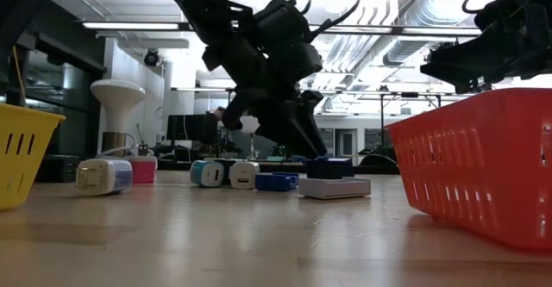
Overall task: Pick & Place Office items
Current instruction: Put the dark blue digital clock into the yellow bin
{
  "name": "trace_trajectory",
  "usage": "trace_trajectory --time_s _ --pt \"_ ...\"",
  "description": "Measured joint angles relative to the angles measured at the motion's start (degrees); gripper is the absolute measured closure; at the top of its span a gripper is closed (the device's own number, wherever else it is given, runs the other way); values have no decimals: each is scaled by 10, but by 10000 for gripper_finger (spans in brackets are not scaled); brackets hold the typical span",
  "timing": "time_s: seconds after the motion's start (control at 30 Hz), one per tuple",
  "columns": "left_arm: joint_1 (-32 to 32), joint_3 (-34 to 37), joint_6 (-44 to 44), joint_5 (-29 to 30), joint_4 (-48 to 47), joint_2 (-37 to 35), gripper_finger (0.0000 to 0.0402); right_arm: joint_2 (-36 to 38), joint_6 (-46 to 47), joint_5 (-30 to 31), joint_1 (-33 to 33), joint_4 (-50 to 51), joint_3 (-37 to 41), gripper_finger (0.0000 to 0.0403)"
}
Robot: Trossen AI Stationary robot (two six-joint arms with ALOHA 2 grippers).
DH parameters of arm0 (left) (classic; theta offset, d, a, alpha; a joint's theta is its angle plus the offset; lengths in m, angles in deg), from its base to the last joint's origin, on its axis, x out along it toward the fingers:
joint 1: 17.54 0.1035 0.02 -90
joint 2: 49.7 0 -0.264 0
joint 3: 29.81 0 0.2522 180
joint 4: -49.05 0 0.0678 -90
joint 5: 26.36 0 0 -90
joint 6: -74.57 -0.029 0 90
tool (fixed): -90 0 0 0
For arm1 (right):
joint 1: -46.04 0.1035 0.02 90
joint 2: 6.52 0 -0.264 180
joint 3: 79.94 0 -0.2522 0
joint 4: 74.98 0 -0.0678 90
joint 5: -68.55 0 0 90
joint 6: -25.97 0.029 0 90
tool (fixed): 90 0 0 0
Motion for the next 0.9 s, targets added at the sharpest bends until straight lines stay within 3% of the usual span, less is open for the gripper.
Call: trace_trajectory --time_s 0.9 --pt "0 1 -17 -4 3 2 280 0 0 0 0 -1 0 208"
